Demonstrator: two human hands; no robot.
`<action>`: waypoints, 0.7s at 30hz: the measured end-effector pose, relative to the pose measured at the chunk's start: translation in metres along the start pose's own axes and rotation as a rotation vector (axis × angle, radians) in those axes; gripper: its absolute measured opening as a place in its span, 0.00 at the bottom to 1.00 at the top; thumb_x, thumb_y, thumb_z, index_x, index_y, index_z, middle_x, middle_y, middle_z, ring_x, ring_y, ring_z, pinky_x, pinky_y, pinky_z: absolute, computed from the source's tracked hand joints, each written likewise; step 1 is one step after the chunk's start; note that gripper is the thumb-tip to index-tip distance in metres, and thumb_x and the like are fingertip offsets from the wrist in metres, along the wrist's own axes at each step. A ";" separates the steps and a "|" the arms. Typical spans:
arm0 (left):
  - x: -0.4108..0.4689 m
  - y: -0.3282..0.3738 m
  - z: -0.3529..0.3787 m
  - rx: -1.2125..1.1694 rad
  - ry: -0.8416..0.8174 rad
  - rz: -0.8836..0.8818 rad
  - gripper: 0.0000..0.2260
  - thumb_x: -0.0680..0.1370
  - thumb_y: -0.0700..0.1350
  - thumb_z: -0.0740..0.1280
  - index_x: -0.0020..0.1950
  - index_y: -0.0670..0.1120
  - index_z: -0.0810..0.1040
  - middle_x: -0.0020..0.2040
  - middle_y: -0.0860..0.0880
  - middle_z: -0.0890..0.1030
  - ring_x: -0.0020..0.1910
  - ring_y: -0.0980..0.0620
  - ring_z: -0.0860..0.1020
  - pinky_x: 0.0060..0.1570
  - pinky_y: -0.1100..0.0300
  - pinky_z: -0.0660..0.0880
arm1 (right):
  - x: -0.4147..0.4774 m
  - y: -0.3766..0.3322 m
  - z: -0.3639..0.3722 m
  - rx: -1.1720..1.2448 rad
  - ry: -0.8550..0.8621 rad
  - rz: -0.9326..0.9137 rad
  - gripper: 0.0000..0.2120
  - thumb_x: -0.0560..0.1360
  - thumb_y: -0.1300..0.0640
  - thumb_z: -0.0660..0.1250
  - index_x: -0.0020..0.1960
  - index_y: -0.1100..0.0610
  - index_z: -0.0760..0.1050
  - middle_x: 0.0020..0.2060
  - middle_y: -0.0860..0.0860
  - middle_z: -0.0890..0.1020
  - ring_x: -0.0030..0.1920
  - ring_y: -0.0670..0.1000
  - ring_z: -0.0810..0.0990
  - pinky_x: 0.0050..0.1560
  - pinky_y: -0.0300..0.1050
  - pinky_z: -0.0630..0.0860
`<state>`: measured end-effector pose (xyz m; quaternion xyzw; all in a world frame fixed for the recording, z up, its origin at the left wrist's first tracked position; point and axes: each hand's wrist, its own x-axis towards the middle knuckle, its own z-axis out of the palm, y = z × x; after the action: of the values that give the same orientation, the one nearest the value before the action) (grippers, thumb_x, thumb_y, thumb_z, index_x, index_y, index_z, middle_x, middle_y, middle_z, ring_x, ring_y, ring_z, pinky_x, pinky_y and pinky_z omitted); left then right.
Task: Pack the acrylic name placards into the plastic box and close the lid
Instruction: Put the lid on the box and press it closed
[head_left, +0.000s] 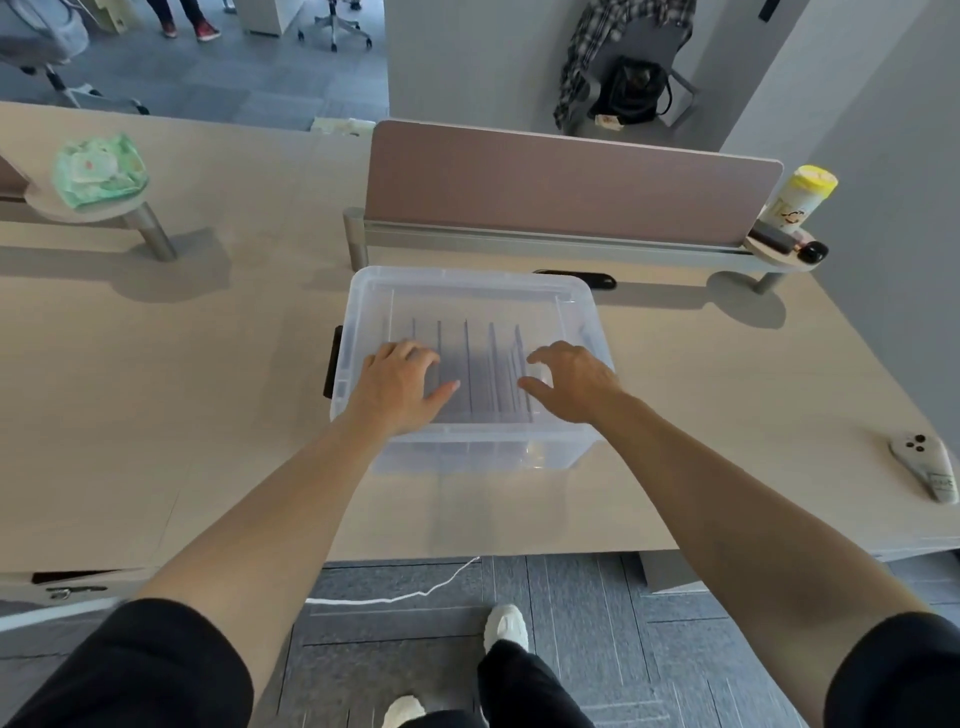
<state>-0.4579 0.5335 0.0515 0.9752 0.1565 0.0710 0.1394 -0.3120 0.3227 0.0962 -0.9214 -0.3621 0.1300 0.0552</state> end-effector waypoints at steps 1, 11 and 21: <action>0.011 0.001 0.002 0.011 -0.016 -0.012 0.26 0.76 0.64 0.60 0.65 0.48 0.73 0.66 0.48 0.73 0.67 0.43 0.69 0.64 0.48 0.67 | 0.011 0.003 0.000 -0.011 -0.021 -0.007 0.27 0.80 0.38 0.59 0.74 0.50 0.68 0.73 0.51 0.71 0.72 0.55 0.69 0.67 0.55 0.71; 0.092 0.005 0.031 0.224 -0.193 -0.100 0.37 0.74 0.73 0.41 0.79 0.57 0.48 0.80 0.49 0.46 0.79 0.45 0.44 0.75 0.43 0.46 | 0.101 0.018 0.036 -0.202 -0.090 -0.179 0.38 0.74 0.26 0.38 0.79 0.41 0.35 0.80 0.52 0.35 0.79 0.58 0.33 0.77 0.59 0.36; 0.095 0.003 0.055 0.288 -0.200 -0.120 0.35 0.75 0.72 0.38 0.77 0.58 0.34 0.78 0.50 0.34 0.76 0.47 0.32 0.74 0.45 0.36 | 0.115 0.024 0.053 -0.249 -0.077 -0.200 0.41 0.71 0.24 0.31 0.78 0.41 0.30 0.77 0.52 0.30 0.77 0.58 0.28 0.75 0.62 0.33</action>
<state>-0.3578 0.5481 0.0093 0.9762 0.2084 -0.0577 0.0174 -0.2302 0.3837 0.0178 -0.8749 -0.4670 0.1131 -0.0606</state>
